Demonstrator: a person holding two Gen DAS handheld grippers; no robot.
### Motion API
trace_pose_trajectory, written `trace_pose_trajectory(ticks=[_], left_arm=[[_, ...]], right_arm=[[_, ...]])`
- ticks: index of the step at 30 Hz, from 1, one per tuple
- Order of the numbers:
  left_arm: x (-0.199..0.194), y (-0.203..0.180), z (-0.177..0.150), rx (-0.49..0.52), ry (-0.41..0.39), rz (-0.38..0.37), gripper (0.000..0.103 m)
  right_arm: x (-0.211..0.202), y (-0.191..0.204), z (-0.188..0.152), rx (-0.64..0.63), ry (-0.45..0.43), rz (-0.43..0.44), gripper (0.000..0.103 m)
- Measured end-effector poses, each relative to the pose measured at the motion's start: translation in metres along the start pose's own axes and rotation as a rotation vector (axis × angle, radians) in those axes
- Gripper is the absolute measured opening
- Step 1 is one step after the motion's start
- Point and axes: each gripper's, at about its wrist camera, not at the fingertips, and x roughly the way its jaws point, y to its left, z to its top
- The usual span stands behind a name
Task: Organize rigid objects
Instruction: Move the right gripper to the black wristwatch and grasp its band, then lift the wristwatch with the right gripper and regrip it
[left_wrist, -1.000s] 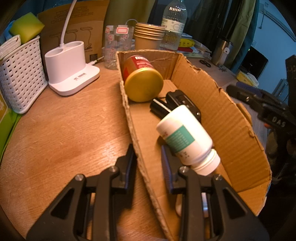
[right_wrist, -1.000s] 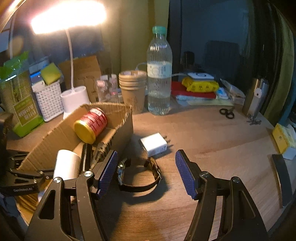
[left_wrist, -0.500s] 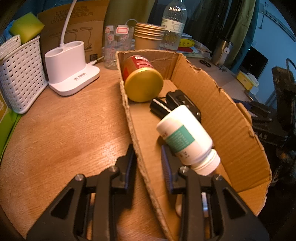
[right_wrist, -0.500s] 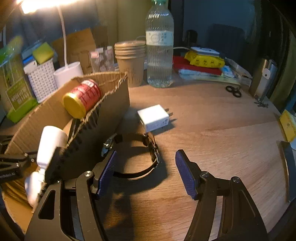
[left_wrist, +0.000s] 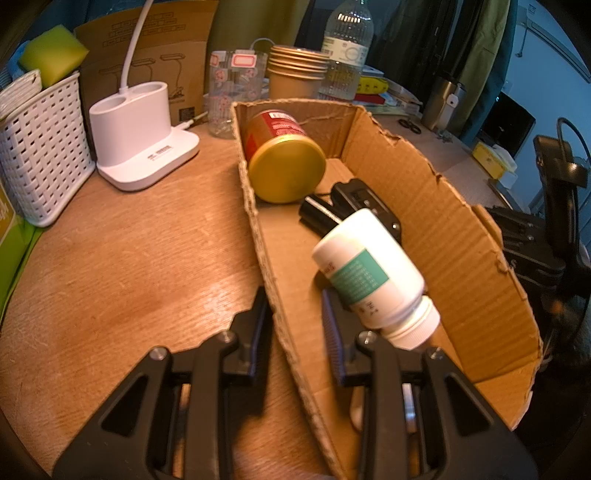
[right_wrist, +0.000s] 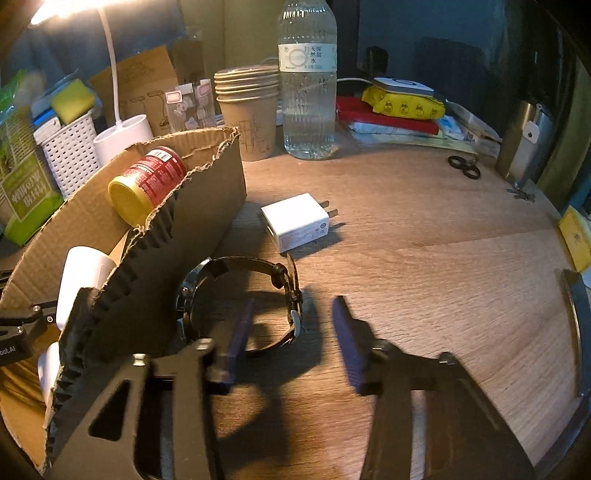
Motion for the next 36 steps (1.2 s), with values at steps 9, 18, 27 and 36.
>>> trace_pose_trajectory(ticks=[9, 18, 27, 36], left_arm=[[0.0, 0.0, 0.0, 0.0, 0.0, 0.0, 0.03], [0.0, 0.0, 0.0, 0.0, 0.0, 0.0, 0.03], [0.0, 0.0, 0.0, 0.0, 0.0, 0.0, 0.03], [0.0, 0.0, 0.0, 0.0, 0.0, 0.0, 0.03]], right_arm=[[-0.005, -0.003, 0.0, 0.012, -0.033, 0.009, 0.01], [-0.016, -0.001, 0.002, -0.004, -0.073, -0.007, 0.01], [-0.021, -0.016, -0.004, 0.017, -0.068, -0.037, 0.01], [-0.024, -0.04, -0.007, 0.08, -0.053, -0.103, 0.014]])
